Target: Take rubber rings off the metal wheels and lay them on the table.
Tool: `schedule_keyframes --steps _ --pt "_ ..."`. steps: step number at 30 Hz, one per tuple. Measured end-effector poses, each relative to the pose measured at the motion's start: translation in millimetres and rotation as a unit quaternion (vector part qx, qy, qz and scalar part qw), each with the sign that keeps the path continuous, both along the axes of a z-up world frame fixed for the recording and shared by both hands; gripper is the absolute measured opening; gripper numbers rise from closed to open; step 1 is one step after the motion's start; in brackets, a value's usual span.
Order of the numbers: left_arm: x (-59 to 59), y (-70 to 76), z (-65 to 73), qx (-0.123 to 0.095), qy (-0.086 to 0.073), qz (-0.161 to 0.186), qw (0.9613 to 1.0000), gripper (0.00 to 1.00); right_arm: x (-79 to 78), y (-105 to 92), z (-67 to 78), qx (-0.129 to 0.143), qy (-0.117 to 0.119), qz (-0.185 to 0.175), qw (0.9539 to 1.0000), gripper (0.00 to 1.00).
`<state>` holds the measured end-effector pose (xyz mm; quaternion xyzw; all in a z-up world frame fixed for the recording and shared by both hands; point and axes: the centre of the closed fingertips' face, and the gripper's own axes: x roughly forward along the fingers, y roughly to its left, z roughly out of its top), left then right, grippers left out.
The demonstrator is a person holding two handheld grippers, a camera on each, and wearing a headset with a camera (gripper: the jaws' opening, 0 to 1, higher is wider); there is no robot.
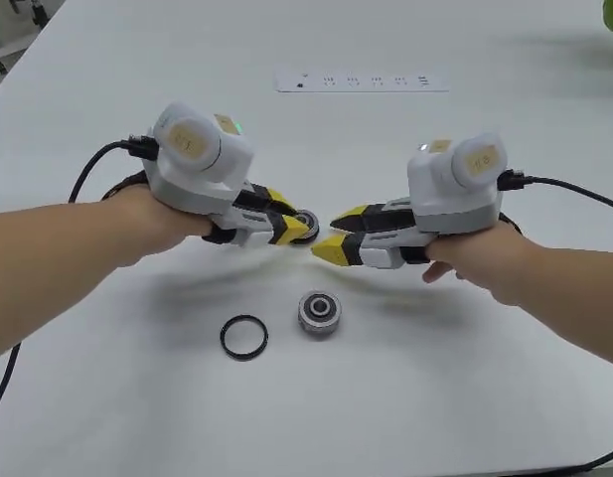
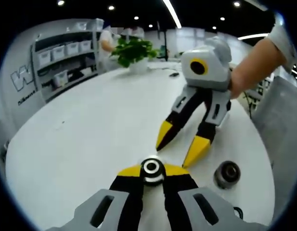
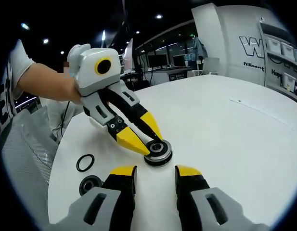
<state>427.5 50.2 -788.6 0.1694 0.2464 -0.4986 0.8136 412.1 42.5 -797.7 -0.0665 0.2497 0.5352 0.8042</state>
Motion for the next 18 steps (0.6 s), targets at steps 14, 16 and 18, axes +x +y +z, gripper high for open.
schedule_keyframes --steps 14,16,18 --pt "-0.9 5.3 1.5 -0.004 0.005 0.02 0.9998 0.14 3.0 10.0 0.2 0.004 -0.001 -0.01 0.9999 0.26" --pt "-0.9 5.0 1.4 -0.004 0.005 0.022 0.9997 0.14 4.3 10.9 -0.6 0.005 -0.001 -0.014 0.9999 0.25" --pt "-1.0 4.7 1.4 -0.005 0.005 0.024 0.9997 0.14 5.9 12.4 -0.7 0.008 0.002 -0.018 0.9998 0.25"
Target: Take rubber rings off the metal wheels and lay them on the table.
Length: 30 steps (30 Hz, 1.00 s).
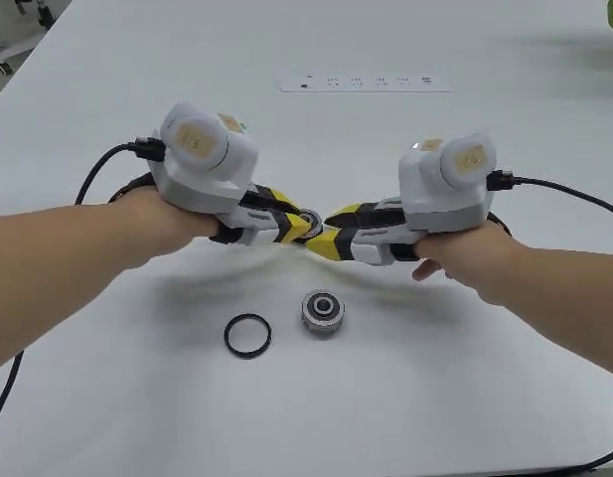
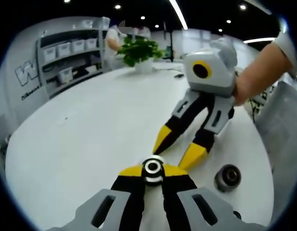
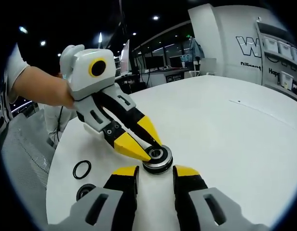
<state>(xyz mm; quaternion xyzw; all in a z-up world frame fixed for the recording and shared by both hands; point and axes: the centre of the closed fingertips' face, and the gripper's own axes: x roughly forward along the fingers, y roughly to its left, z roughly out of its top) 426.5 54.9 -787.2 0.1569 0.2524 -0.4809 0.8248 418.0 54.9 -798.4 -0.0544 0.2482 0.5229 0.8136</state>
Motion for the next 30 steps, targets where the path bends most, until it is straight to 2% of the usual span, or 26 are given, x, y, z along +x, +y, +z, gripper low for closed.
schedule_keyframes --steps 10,30 --pt "1.1 -2.0 -0.9 -0.001 0.001 0.006 1.0 0.13 4.8 2.8 -3.0 -0.005 0.003 -0.011 0.9999 0.22" --pt "1.4 -3.8 -1.5 -0.006 0.001 0.014 0.9999 0.13 -1.0 -5.9 -3.2 -0.007 0.008 -0.012 0.9999 0.09"
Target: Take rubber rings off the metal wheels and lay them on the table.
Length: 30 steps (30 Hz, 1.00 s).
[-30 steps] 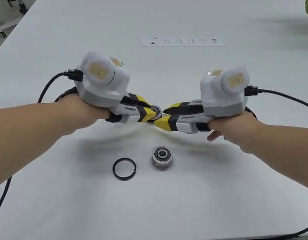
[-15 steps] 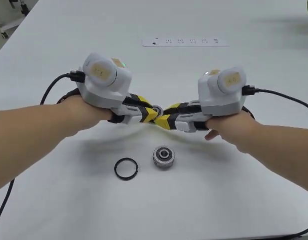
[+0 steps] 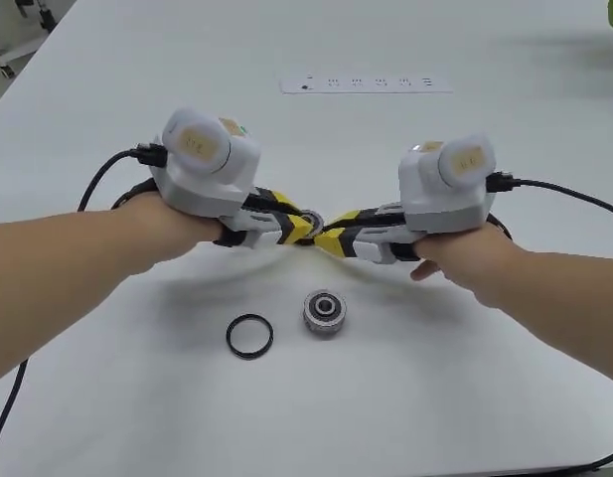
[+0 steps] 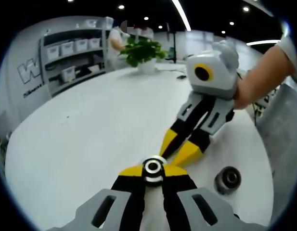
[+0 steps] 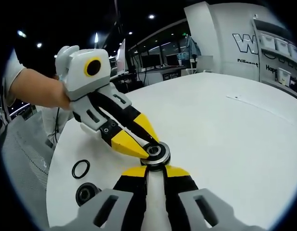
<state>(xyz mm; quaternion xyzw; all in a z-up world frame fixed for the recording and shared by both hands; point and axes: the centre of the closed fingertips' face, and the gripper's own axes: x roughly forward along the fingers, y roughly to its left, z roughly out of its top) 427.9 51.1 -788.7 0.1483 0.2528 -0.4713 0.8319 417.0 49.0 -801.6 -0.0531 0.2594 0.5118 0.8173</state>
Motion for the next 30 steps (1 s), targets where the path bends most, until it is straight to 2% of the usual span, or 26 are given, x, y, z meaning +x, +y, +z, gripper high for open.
schedule_keyframes --steps 2,5,7,9,17,23,30 --pt "0.1 0.0 -0.2 0.0 0.0 0.001 1.0 0.13 -0.6 -0.2 -0.2 -0.004 -0.005 0.002 1.0 0.08" --pt "0.0 0.1 -0.2 0.0 0.0 0.001 1.0 0.13 -1.0 0.3 -0.2 -0.013 -0.026 0.009 0.9995 0.11" --pt "-0.2 -0.1 -0.3 0.0 -0.001 0.001 1.0 0.13 1.7 1.7 -0.6 -0.01 -0.027 0.005 0.9996 0.24" --pt "-0.3 -0.2 -0.3 0.0 -0.001 0.001 1.0 0.13 3.1 4.1 -0.1 -0.01 -0.033 0.003 0.9994 0.29" --pt "-0.4 0.3 -0.2 0.001 -0.001 0.002 1.0 0.13 6.8 14.6 0.3 -0.014 -0.045 0.002 0.9989 0.25" --pt "-0.1 0.6 -0.3 0.001 -0.002 0.002 1.0 0.13 4.0 9.4 0.9 -0.017 -0.041 0.0 0.999 0.22" --pt "0.1 0.9 -0.3 -0.002 -0.001 0.005 1.0 0.12 2.6 1.0 -0.9 -0.025 -0.037 -0.003 0.999 0.14"
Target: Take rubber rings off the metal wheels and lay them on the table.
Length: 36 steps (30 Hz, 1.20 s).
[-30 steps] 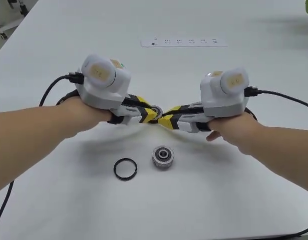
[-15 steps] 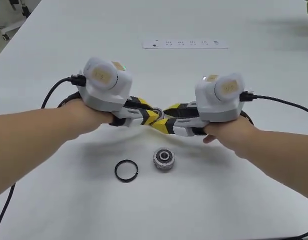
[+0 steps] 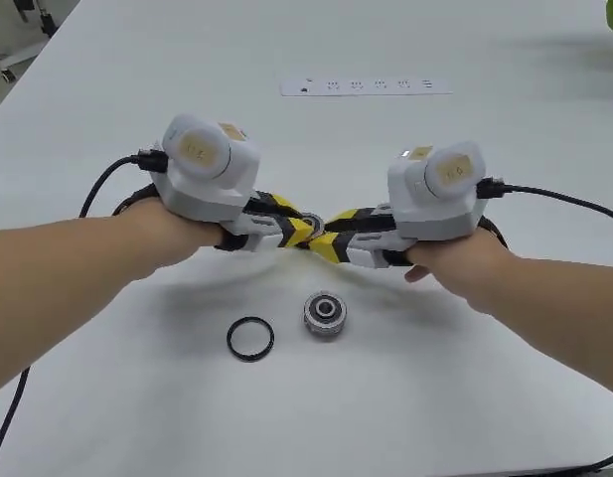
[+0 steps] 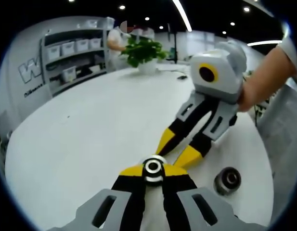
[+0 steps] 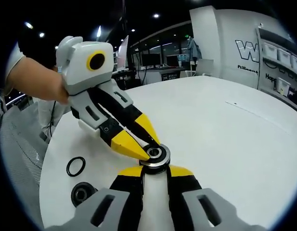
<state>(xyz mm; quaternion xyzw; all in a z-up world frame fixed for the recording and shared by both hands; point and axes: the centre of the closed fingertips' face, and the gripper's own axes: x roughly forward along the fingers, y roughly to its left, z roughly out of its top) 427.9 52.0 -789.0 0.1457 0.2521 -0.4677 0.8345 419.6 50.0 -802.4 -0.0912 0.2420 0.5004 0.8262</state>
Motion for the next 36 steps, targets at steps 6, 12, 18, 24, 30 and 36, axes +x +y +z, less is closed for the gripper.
schedule_keyframes --steps 6,12,18,24,30,36 --pt "-0.2 -0.2 0.0 0.001 -0.001 0.003 1.0 0.12 -0.3 -4.1 -1.9 0.001 0.009 -0.009 0.9999 0.07" --pt "-0.2 -0.2 -0.1 0.002 -0.001 0.004 1.0 0.12 1.2 -5.2 -2.4 0.003 0.019 -0.019 0.9996 0.03" --pt "0.1 0.1 -0.3 0.005 -0.005 0.002 1.0 0.12 1.5 -5.4 -2.1 0.007 0.027 -0.027 0.9992 0.0" --pt "-0.7 0.1 0.0 0.009 -0.009 -0.002 0.9999 0.12 2.2 -7.6 -1.1 0.022 0.047 -0.046 0.9976 0.0" --pt "-1.1 0.0 0.1 0.011 -0.012 -0.004 0.9999 0.12 0.3 -6.2 0.7 0.009 0.036 -0.047 0.9982 0.0" --pt "-1.2 -0.1 0.0 0.013 -0.014 -0.004 0.9998 0.12 4.4 -9.1 0.3 -0.004 0.021 -0.044 0.9988 0.0"
